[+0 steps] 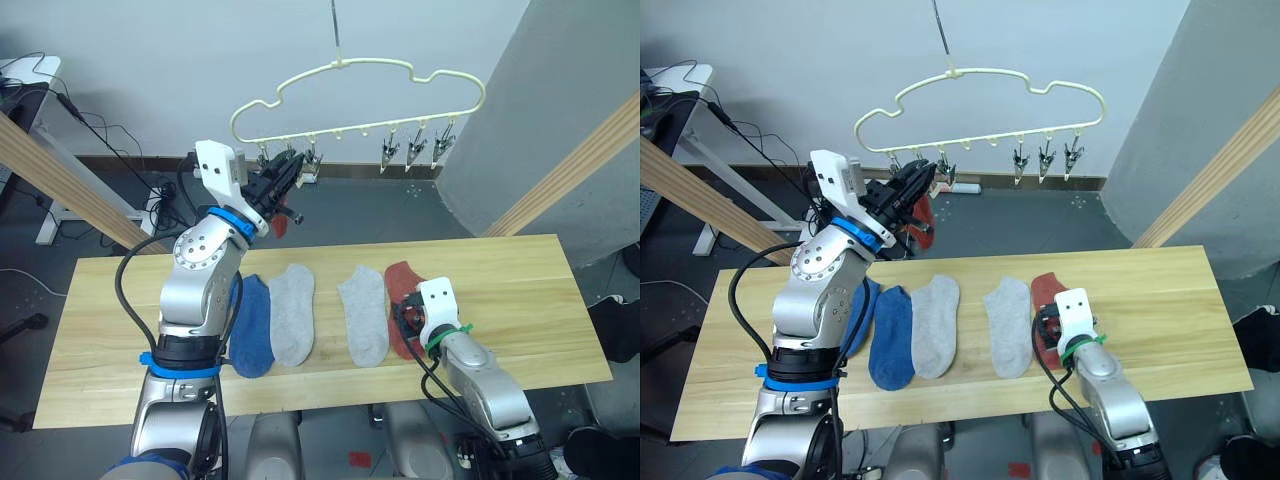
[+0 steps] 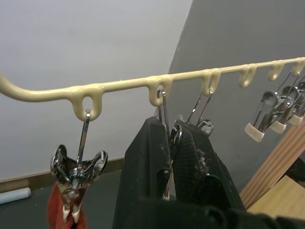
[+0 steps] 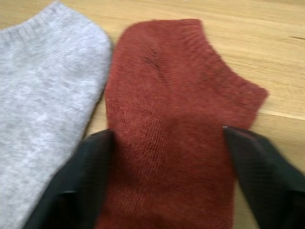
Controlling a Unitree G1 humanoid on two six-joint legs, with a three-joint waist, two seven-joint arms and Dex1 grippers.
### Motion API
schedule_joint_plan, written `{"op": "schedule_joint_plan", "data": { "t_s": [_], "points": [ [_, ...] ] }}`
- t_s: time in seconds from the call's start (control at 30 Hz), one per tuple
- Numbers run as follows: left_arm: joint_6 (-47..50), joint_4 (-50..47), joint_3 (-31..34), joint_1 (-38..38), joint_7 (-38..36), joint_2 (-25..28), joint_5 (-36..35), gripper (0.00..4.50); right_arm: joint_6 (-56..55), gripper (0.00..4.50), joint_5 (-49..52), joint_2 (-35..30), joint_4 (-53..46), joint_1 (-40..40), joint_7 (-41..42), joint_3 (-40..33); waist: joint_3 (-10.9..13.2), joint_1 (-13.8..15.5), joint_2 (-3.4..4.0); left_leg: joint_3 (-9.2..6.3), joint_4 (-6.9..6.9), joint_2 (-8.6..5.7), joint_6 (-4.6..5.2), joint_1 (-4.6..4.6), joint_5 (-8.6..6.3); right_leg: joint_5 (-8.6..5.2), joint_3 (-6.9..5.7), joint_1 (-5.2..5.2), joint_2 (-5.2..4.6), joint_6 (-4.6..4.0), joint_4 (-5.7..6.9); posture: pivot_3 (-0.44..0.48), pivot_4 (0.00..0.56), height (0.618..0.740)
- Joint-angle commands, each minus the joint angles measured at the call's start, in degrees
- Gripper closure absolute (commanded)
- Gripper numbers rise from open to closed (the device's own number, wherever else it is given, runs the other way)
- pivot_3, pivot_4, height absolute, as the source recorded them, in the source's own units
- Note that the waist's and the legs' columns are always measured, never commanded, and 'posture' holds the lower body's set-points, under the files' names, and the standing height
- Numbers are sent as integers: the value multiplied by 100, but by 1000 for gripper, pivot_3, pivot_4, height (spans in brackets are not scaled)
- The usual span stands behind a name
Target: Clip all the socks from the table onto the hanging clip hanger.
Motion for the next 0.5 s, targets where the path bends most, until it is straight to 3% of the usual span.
{"op": "schedule_joint_plan", "data": {
  "t_s": [0.03, 0.23, 0.5],
  "points": [
    [131, -407, 102, -32, -172, 106, -287, 4327, 204, 2233, -38, -9, 221, 185, 68, 6, 0, 0, 0, 0, 0, 0, 0, 0, 0, 0, 0, 0, 0, 0, -1, -97, 399, 740],
    [793, -574, 310, -181, -287, 272, -867, 4327, 12, 4394, -62, -406, -267, 180, 496, 23, 0, 9, 0, 1, -1, 0, 0, 0, 0, 0, 1, 0, -1, 0, -2, -94, 398, 740],
    [1513, -704, 532, -403, -312, 474, -1464, 4327, -220, 4500, 9, -1032, -973, -702, 1327, 229, 9, -21, 0, 2, -2, 0, 0, -2, 0, 0, 3, -4, 3, 1, -2, -95, 399, 740]
  ]
}}
